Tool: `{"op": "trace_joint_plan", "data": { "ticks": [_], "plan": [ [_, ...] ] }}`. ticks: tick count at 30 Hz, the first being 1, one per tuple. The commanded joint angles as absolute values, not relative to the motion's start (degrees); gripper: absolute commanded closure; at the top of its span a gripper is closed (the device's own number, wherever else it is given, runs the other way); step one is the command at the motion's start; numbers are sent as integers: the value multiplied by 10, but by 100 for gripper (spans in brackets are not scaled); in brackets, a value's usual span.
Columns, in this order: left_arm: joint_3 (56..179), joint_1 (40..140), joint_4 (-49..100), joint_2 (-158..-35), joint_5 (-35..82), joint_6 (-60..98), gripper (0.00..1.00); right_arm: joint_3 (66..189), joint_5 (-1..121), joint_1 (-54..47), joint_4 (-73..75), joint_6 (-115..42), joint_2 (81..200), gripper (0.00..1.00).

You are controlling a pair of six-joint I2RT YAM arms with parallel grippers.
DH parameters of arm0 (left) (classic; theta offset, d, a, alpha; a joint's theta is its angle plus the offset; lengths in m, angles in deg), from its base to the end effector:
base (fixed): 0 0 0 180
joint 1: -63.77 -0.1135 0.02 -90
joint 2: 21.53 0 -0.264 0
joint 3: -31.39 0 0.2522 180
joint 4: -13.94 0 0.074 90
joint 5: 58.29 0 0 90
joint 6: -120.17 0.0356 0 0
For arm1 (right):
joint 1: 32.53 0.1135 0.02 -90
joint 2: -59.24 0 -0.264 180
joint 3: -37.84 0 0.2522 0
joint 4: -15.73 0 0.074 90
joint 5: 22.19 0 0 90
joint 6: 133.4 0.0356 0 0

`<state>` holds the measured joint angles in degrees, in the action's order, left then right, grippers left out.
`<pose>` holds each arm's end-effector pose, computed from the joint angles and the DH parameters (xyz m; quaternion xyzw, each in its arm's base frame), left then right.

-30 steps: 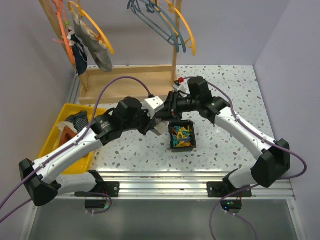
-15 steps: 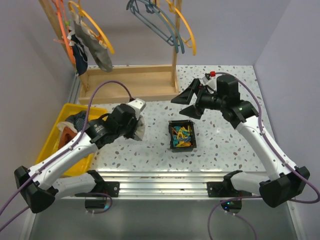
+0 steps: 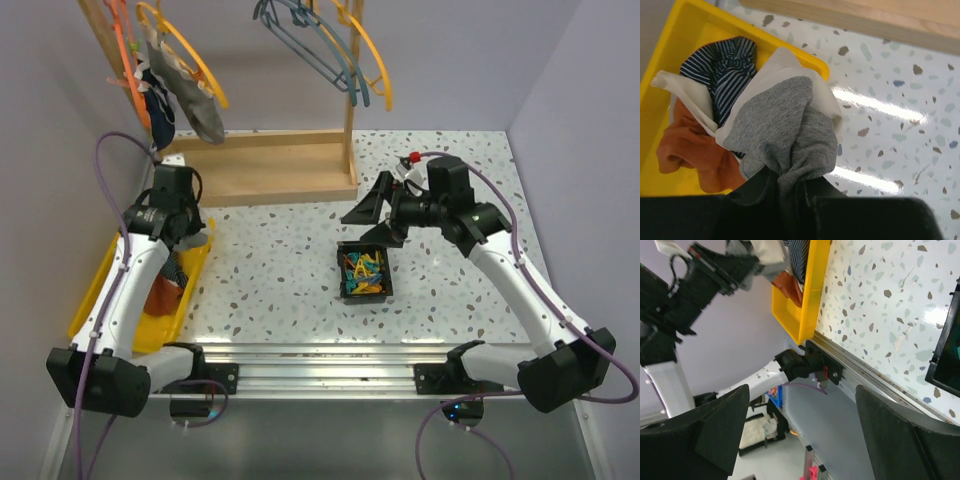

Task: Remove the underwear clipped to the hanger
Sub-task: Place the underwear in the bin.

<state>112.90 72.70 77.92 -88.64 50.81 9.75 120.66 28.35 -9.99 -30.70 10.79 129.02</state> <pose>0.2304 -0.0244 0.3375 -0.1497 0.9150 0.0643 0.3690 0.2307 0.1203 0.3623 0.0720 0.8410 0.5101 0.1655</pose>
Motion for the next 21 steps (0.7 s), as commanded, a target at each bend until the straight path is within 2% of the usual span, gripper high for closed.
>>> {"op": "trace_joint_plan", "data": {
  "ticks": [1, 4, 5, 7, 8, 11, 17, 21],
  "plan": [
    [1157, 647, 747, -902, 518, 103, 100, 1211, 246, -99, -345, 43, 1288, 10],
    [1153, 583, 740, -928, 514, 104, 100, 1217, 244, -99, -376, 10, 1288, 9],
    [1150, 572, 738, -933, 506, 103, 96, 1220, 247, -99, -381, 3, 1288, 9],
    [1144, 550, 728, -939, 491, 100, 64, 1223, 248, -99, -390, -10, 1286, 9],
    [1142, 546, 724, -939, 490, 100, 33, 1224, 251, -99, -394, -16, 1286, 9],
    [1144, 544, 724, -939, 499, 93, 0, 1230, 249, -99, -407, -32, 1287, 9],
    [1172, 538, 738, -911, 475, 64, 0, 1270, 269, -99, -435, -76, 1279, 9],
    [1192, 536, 738, -862, 335, -7, 0, 1317, 262, -89, -443, -113, 1285, 9]
  ]
}}
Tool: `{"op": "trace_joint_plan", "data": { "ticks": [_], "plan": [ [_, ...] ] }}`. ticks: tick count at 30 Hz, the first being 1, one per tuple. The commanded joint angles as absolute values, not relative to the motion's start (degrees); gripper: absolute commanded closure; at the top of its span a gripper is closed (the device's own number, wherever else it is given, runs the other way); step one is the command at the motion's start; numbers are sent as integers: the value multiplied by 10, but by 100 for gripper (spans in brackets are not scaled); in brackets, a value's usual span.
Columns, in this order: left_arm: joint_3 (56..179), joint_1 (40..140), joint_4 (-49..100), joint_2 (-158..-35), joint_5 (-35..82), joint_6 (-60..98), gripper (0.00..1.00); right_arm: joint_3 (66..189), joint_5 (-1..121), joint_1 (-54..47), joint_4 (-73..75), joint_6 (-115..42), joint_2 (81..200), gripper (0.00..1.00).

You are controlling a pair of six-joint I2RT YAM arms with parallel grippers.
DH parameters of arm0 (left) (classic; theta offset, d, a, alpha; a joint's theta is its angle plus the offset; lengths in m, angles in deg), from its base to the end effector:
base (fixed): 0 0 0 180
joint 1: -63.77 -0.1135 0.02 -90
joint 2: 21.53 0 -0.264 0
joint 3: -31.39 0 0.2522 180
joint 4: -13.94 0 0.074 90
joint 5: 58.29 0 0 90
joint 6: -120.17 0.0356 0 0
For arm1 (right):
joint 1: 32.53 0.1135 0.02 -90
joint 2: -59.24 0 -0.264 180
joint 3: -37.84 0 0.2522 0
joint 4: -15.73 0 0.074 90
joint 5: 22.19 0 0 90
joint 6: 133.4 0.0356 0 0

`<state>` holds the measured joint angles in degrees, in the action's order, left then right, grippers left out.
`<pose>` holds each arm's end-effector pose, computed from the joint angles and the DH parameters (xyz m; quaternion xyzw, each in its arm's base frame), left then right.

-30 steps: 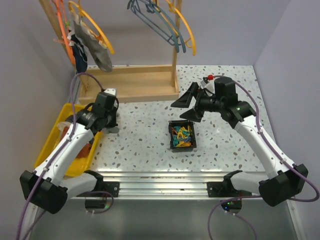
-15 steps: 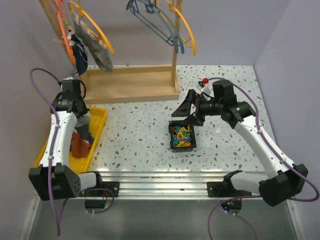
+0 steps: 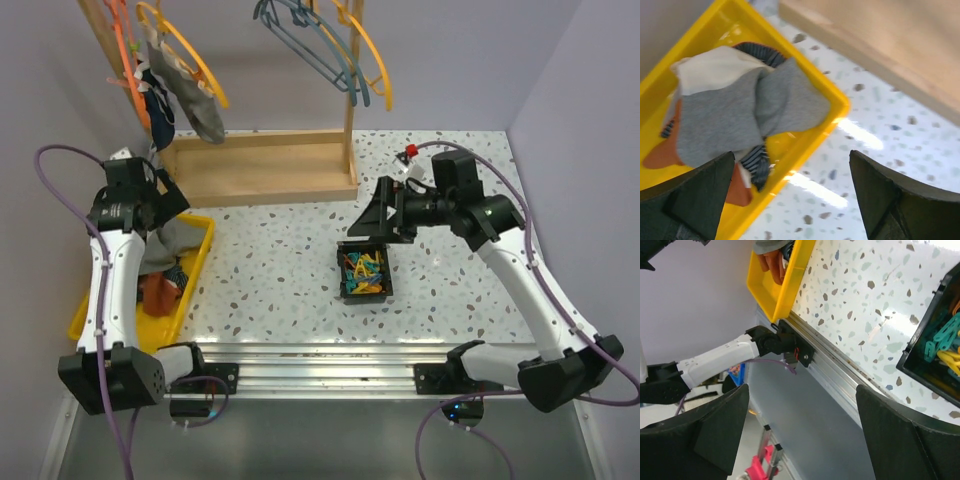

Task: Remove the underwear clipped to the hanger
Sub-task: Place the underwear in the bin.

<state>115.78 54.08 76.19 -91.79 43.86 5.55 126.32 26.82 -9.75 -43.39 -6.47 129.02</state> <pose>0.2432 0.0491 0.3425 -0.3101 0.8762 0.0518 0.3652 0.2163 0.1162 0.3767 -0.0409 0.8620 0.4712 0.1824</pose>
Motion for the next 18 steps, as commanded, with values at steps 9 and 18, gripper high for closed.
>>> {"op": "trace_joint_plan", "data": {
  "ticks": [9, 18],
  "plan": [
    [1136, 536, 615, -778, 113, -101, 0, 1513, 430, 86, -535, -217, 1370, 9],
    [1099, 546, 644, -722, 57, -123, 0, 1650, 610, 156, -467, -315, 1473, 10]
  ]
}}
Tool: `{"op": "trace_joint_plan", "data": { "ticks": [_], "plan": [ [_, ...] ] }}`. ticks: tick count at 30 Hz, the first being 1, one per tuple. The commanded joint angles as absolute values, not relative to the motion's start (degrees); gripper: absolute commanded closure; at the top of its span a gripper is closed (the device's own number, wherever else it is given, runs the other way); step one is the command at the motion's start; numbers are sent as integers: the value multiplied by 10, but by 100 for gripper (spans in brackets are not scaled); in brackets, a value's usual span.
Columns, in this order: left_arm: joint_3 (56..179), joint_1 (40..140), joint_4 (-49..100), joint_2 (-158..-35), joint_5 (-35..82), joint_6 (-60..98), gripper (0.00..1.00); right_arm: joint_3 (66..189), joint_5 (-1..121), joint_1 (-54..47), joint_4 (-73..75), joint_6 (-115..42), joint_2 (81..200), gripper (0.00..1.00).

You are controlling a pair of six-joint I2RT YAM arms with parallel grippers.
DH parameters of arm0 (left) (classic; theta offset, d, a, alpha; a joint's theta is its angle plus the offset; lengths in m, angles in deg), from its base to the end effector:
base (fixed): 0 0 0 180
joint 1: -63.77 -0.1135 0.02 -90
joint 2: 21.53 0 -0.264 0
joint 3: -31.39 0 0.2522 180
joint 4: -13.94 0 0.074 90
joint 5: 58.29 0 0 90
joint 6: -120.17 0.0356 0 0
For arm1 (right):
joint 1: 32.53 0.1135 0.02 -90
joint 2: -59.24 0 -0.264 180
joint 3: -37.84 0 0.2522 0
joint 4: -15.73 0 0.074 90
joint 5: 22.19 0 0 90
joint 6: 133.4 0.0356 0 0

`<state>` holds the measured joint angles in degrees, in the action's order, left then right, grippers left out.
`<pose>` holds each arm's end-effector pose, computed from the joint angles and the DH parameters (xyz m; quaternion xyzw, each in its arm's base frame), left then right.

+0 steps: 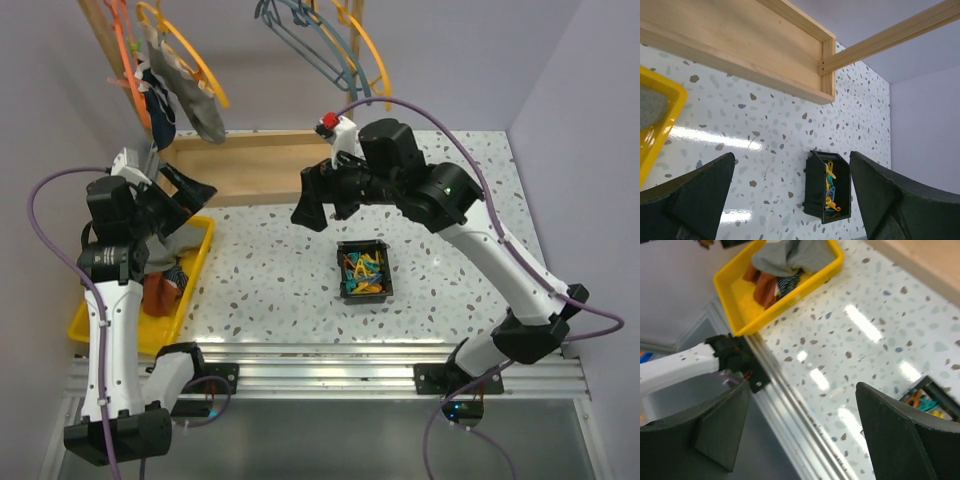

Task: Remove the underwear clipped to the hanger
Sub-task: Place the underwear in the bin, then move the hanger to the clothesline.

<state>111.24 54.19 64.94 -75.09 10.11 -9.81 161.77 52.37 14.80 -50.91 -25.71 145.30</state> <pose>0.1862 0.0181 0.3928 -0.2549 0.7933 -0.2912 0.4700 0.1936 0.2240 0.4796 -0.2843 0.8069 0.3687 0.3634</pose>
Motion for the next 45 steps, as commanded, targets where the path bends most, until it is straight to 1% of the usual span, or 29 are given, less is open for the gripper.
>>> {"op": "trace_joint_plan", "data": {
  "ticks": [1, 4, 6, 9, 10, 12, 13, 16, 18, 22, 25, 28, 40, 45],
  "plan": [
    [1094, 547, 644, -716, 47, -126, 0, 1662, 611, 157, -439, -316, 1480, 10],
    [1082, 552, 655, -693, 40, -132, 0, 1701, 614, 159, -393, -321, 1524, 9],
    [1087, 555, 679, -684, 45, -125, 0, 1720, 642, 163, -365, -328, 1557, 10],
    [1083, 562, 694, -667, 47, -126, 0, 1716, 703, 175, -259, -350, 1578, 10],
    [1082, 562, 699, -662, 52, -125, 0, 1687, 714, 177, -170, -361, 1577, 9],
    [1079, 565, 713, -652, 55, -123, 0, 1662, 740, 187, -91, -383, 1595, 9],
    [1079, 566, 716, -649, 59, -121, 0, 1658, 741, 188, -17, -391, 1604, 9],
    [1077, 567, 728, -639, 64, -118, 0, 1693, 748, 189, 63, -416, 1673, 5],
    [1083, 569, 742, -634, 74, -109, 0, 1751, 752, 190, 76, -431, 1711, 5],
    [1087, 574, 756, -627, 88, -102, 0, 1857, 761, 189, 90, -461, 1828, 2],
    [1086, 578, 764, -623, 89, -99, 0, 1928, 790, 190, 93, -488, 1888, 2],
    [1087, 581, 770, -620, 89, -97, 0, 1940, 820, 190, 130, -517, 1908, 2],
    [1052, 588, 774, -617, 93, -95, 0, 1946, 815, 200, 215, -524, 1921, 2],
    [1047, 588, 771, -620, 93, -96, 0, 2001, 820, 202, 203, -541, 1951, 2]
  ]
}}
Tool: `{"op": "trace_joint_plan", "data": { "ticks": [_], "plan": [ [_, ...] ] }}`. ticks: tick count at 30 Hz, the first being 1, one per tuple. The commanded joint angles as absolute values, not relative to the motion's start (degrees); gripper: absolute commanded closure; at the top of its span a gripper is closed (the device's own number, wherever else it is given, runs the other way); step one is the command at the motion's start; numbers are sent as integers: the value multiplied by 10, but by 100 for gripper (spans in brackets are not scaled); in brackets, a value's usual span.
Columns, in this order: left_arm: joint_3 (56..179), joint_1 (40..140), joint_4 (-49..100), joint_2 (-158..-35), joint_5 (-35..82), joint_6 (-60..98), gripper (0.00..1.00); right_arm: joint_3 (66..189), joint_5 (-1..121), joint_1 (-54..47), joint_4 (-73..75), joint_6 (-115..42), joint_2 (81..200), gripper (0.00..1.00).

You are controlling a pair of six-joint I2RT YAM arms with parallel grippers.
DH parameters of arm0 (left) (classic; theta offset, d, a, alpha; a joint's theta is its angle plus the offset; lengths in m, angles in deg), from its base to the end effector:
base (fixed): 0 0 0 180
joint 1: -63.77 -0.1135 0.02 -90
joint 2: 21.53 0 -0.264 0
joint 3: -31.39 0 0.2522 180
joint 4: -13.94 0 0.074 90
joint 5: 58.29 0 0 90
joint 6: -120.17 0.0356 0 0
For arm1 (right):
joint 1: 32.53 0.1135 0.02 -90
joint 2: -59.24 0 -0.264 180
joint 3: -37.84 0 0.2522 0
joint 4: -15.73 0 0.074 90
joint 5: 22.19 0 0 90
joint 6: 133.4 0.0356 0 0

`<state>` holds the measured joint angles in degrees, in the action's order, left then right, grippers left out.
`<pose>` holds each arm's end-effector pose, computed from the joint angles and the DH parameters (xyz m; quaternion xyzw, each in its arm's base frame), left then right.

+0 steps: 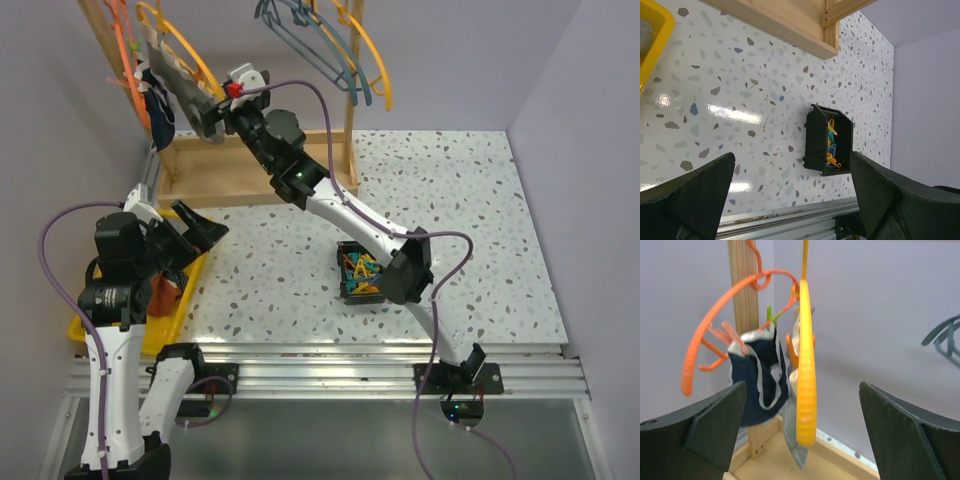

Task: Remove the underwear clipped to the hanger
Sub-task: Move the hanger to the clothesline.

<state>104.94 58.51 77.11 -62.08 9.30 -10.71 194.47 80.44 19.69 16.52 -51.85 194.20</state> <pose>0.1241 -0.0022 0.3688 -0.2440 0.8202 -0.3100 0.4142 0.3378 0.4231 0.4350 -0.2001 0.5230 0.2512 0.7895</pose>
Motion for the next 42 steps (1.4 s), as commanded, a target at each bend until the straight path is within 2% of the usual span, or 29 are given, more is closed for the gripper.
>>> {"op": "trace_joint_plan", "data": {
  "ticks": [1, 4, 7, 10, 11, 14, 16, 18, 19, 29, 42],
  "plan": [
    [1047, 588, 770, -621, 93, -96, 0, 2008, 820, 202, 202, -543, 1962, 2],
    [1047, 589, 768, -624, 92, -96, 0, 2013, 815, 201, 213, -543, 1972, 4],
    [1047, 589, 772, -626, 95, -95, 0, 2042, 810, 199, 215, -537, 1992, 11],
    [1045, 589, 775, -626, 98, -89, 0, 2051, 805, 195, 225, -525, 2009, 23],
    [1044, 591, 779, -627, 99, -88, 0, 2050, 804, 194, 229, -518, 2012, 33],
    [1042, 593, 784, -627, 102, -85, 0, 2048, 801, 191, 238, -513, 2015, 44],
    [1043, 593, 786, -628, 103, -83, 0, 2044, 801, 190, 244, -512, 2013, 66],
    [1045, 594, 787, -628, 104, -82, 0, 2030, 813, 190, 257, -510, 2002, 94],
    [1047, 596, 786, -629, 104, -82, 0, 2027, 816, 190, 260, -510, 2000, 99],
    [1054, 595, 767, -637, 98, -88, 0, 2012, 846, 191, 266, -546, 1952, 100],
    [1058, 595, 740, -649, 97, -98, 0, 1947, 994, 196, 261, -657, 1863, 100]
  ]
}}
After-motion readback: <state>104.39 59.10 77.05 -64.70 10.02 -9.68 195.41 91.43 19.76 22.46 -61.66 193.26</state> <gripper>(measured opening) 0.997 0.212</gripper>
